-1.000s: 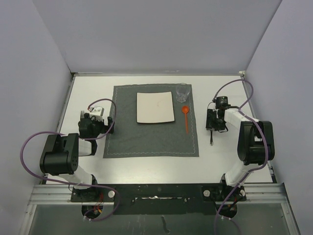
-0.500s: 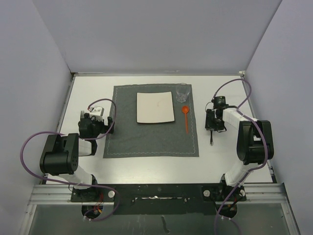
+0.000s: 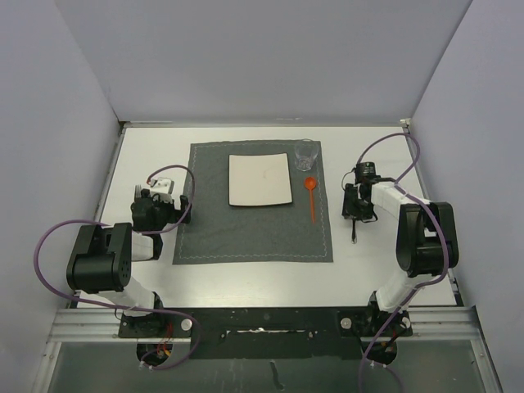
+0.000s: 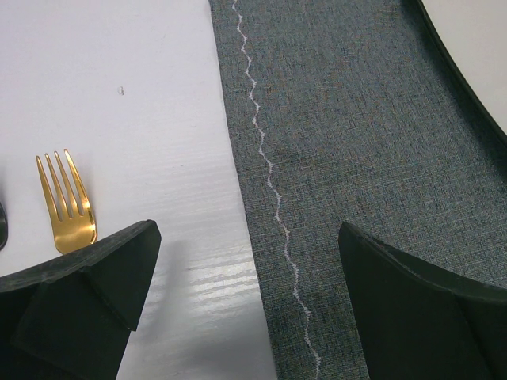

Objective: Set the dinner table for one person
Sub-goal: Pick up the knife at the center of the board.

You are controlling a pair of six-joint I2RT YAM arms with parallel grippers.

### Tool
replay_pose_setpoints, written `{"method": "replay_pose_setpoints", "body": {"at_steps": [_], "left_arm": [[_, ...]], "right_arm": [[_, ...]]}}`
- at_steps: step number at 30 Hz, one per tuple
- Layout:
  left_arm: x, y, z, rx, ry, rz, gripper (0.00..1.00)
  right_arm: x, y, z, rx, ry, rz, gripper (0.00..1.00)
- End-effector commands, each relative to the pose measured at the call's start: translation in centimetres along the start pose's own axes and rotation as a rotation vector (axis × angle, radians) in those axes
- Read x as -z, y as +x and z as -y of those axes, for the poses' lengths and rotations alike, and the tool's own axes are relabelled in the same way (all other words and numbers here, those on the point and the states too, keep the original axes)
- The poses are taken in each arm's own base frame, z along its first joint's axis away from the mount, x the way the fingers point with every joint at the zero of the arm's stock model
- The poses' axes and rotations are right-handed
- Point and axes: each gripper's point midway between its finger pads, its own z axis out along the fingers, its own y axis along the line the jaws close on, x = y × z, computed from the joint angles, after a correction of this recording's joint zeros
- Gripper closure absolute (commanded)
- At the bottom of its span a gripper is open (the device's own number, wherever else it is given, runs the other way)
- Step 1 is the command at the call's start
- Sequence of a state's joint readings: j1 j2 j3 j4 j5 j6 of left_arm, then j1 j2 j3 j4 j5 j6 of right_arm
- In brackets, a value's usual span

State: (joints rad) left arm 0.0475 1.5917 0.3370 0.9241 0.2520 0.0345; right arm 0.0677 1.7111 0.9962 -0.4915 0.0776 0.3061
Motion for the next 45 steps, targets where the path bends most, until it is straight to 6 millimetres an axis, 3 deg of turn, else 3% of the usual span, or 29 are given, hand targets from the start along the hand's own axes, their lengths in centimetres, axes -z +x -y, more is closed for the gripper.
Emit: {"method": "replay_pose_setpoints", "body": {"at_steps": [1, 11, 24, 37, 45], "left_arm": [[-0.3, -1.4, 0.0, -0.019, 0.011, 0.058, 0.02], [-0.3, -1.4, 0.0, -0.02, 0.01, 0.059, 0.02], [-0.4, -1.4, 0.0, -0.02, 0.008, 0.057, 0.02], [-0.4, -1.4, 0.0, -0.02, 0.008, 0.058, 0.02], [-0.4, -1.4, 0.0, -0.02, 0.008, 0.056, 0.02]], "right_arm": [[0.3, 3.8, 0.0, -0.015, 0.011, -0.125, 0.6], [0.8, 4.0, 0.6, -0.023, 0.038, -0.145, 0.61], [-0.3, 4.5, 1.6, -0.019, 0.06, -0.207, 0.67], [-1.4, 4.7, 1.8, -0.022, 0.073, -0.272, 1.0], [-0.2, 3.9, 1.5, -0.029, 0.059, -0.233, 1.0]]}}
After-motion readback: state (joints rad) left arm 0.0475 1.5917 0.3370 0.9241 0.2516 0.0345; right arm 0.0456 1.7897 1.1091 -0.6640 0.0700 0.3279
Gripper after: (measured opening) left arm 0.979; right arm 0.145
